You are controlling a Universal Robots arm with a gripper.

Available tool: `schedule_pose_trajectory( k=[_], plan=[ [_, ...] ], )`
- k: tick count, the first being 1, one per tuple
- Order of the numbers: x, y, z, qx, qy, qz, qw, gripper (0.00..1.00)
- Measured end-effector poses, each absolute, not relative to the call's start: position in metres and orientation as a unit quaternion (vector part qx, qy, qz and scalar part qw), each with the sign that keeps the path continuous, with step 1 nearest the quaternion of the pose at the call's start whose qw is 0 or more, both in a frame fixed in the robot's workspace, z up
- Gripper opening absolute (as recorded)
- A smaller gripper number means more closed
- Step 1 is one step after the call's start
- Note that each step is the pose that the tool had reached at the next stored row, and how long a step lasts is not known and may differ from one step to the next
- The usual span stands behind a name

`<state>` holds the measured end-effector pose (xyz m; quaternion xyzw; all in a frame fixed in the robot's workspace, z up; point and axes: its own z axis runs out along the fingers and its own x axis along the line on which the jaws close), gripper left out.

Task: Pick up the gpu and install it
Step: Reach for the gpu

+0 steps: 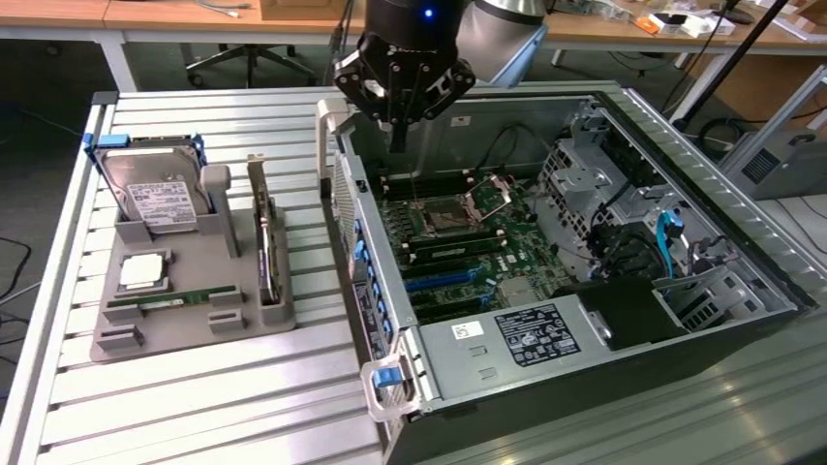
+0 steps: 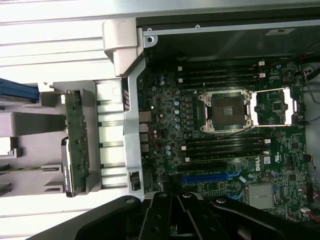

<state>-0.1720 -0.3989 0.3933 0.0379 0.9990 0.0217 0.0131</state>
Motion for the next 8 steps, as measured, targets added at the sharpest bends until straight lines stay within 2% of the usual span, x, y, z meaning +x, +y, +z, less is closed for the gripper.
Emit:
schedule_pose_trajectory(
  k=[8],
  plan=[
    [-0.1768,-0.3989,0.3933,0.038,0.999,0.022,0.013,0.11]
  ],
)
